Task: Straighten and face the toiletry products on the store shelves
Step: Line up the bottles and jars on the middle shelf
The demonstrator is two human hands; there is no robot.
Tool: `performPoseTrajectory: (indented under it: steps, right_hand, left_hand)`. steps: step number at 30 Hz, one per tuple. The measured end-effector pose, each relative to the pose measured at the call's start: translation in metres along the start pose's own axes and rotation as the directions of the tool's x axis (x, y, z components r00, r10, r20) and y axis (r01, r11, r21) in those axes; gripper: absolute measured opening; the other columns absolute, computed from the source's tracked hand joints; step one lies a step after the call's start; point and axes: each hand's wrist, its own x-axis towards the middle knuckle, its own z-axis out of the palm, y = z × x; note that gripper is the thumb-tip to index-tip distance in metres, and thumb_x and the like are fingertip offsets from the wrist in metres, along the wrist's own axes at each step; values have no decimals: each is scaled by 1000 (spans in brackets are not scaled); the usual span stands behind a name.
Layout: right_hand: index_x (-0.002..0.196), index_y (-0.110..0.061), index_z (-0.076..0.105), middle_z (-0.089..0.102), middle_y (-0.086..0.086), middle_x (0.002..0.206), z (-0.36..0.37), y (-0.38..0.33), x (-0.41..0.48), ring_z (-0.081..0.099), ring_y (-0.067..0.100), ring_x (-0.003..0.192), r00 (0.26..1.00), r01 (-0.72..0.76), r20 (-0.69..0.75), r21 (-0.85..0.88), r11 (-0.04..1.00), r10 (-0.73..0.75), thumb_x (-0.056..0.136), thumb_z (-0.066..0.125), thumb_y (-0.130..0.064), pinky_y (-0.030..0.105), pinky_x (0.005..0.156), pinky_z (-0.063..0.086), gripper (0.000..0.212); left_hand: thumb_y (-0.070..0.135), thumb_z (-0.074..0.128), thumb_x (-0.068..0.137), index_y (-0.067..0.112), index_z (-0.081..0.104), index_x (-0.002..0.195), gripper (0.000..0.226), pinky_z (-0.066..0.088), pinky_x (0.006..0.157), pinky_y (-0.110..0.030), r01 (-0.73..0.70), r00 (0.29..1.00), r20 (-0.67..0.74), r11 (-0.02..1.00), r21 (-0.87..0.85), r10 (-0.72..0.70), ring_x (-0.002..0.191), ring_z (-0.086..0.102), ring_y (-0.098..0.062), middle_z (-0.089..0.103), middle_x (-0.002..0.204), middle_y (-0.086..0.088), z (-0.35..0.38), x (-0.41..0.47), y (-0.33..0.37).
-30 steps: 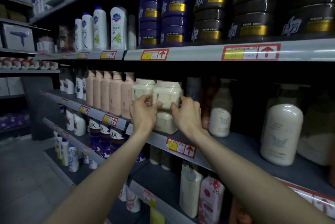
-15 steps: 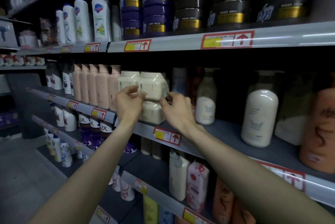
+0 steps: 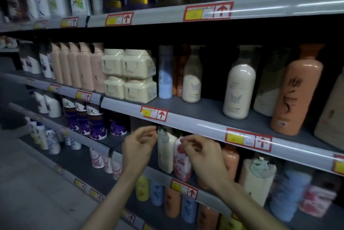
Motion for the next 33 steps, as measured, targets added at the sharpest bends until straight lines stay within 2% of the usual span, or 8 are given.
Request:
performPoseTrajectory:
  steps: [4, 8, 13, 15, 19, 23, 28, 33]
  right_hand:
    - [125, -17, 70, 76, -8, 107, 18, 38, -22, 70, -1, 98, 963, -205, 181, 10, 979, 200, 98, 62, -13, 22, 90, 58, 29]
    - [147, -15, 53, 62, -7, 138, 41, 53, -18, 56, 0, 121, 885, -357, 331, 30, 934, 328, 95, 65, -15, 4, 90, 42, 53]
    - [133, -25, 64, 71, -12, 122, 80, 59, -7, 63, 10, 118, 802, -519, 373, 47, 853, 468, 74, 71, -29, 23, 94, 48, 59]
    - [129, -22, 65, 70, -7, 119, 91, 59, -3, 63, 13, 112, 792, -544, 358, 48, 837, 494, 74, 72, -31, 21, 85, 48, 56]
    - [124, -16, 64, 64, -1, 110, 101, 63, 0, 56, 1, 83, 813, -514, 311, -12, 857, 492, 91, 66, -24, 5, 54, 36, 34]
    - [127, -16, 58, 61, 0, 112, 110, 69, -1, 57, 10, 90, 864, -429, 261, -67, 901, 431, 91, 64, -23, 4, 52, 38, 38]
    - [115, -19, 63, 68, 1, 106, 115, 71, -6, 65, 8, 87, 883, -395, 247, -69, 916, 400, 90, 62, -23, 9, 54, 42, 25]
    - [137, -43, 48, 60, -7, 130, 117, 73, -16, 58, 11, 123, 903, -309, 282, -101, 946, 325, 87, 56, -50, 32, 102, 53, 51]
  left_hand:
    - [32, 79, 61, 25, 76, 99, 40, 58, 94, -45, 240, 969, 49, 970, 47, -242, 94, 73, -18, 79, 91, 3, 4, 6, -63]
    - [-10, 66, 74, 12, 53, 137, 67, 49, 102, -50, 366, 915, 187, 930, -16, -357, 122, 56, -30, 57, 139, -18, 14, 36, -93]
    - [-13, 59, 72, 30, 33, 153, 95, 44, 108, -47, 449, 757, 507, 892, 55, -412, 139, 42, -23, 47, 152, 3, 19, 63, -103]
    - [-15, 52, 83, 36, 45, 142, 78, 47, 99, -39, 462, 677, 595, 880, 113, -432, 127, 51, -16, 60, 140, 7, 21, 67, -98]
    - [5, 73, 82, 44, 53, 132, 66, 39, 113, -54, 433, 614, 662, 885, 172, -429, 131, 54, -20, 66, 134, 8, 15, 75, -105]
    - [12, 83, 78, 38, 49, 136, 72, 52, 100, -56, 385, 669, 641, 913, 134, -376, 125, 61, -23, 66, 133, -1, 5, 71, -111]
    - [-4, 80, 79, 22, 50, 134, 68, 56, 97, -36, 293, 771, 570, 953, 78, -284, 123, 64, -22, 70, 127, -3, -12, 55, -119]
    - [25, 96, 63, 9, 59, 128, 76, 57, 97, -38, 183, 896, 395, 979, 92, -204, 118, 66, -27, 73, 119, -9, -30, 23, -102]
